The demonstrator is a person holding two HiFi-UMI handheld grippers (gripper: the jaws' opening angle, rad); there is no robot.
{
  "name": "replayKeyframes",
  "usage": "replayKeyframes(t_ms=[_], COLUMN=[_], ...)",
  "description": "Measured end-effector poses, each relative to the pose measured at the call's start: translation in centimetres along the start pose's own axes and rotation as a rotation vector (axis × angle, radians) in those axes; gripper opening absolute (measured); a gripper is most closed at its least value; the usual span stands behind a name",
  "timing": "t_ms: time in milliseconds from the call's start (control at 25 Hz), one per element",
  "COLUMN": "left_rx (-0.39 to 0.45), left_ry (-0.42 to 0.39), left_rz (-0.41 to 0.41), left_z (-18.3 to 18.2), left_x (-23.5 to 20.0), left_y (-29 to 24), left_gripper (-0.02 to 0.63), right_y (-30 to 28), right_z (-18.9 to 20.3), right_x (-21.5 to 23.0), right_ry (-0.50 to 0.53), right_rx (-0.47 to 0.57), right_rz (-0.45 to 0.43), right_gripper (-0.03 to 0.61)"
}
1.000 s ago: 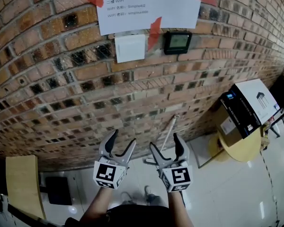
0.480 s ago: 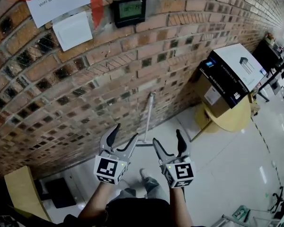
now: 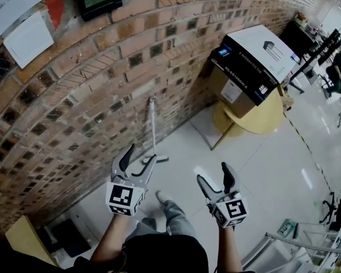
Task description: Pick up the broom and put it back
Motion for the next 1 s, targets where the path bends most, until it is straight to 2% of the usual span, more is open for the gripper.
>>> replayKeyframes(t_ms=[240, 360, 440, 640, 840, 1000], left_rx=[-0.037, -0.064, -0.074, -0.090, -0.056, -0.057], left_ry=[-0.025, -0.034, -0.035, -0.055, -0.019, 0.033], left_rz=[0.049, 0.065, 0.071, 0.047, -0.017, -0.097], left_z=[1.7, 2.8, 3.5, 4.3, 3.5, 4.2], left_x=[0.7, 0.7, 0.5, -0.3, -2.7, -5.0], left_y=[-4.4, -6.2, -7.1, -7.7, -6.4, -4.5], left_gripper=[0.290, 0.290, 0.290, 0.290, 0.285, 0.285], right_y=[4.6, 5.2, 4.4, -1.2, -9.3, -15.5], right_z=[8.1, 12.0, 14.5, 17.5, 15.3, 12.7], right_x=[6.3, 8.7, 9.6, 9.3, 6.9, 5.4], right_ry=[-0.093, -0.094, -0.090, -0.085, -0.047, -0.039], right_rx=[-0.139, -0.201, -0.241, -0.300, -0.270, -0.246], right_rz=[0.118, 0.170, 0.174, 0.071, -0.088, -0.195], right_gripper=[0.387, 0.387, 0.387, 0.387, 0.387, 0.387])
Point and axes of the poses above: the fingertips, and each gripper's own axes: y backward along the fingers, x to its right, z out of its underside, the point moved 3 cm from there along y, backward along the fingers, and after that the axes turned 10 degrees about -x, right-handed, at the moved point
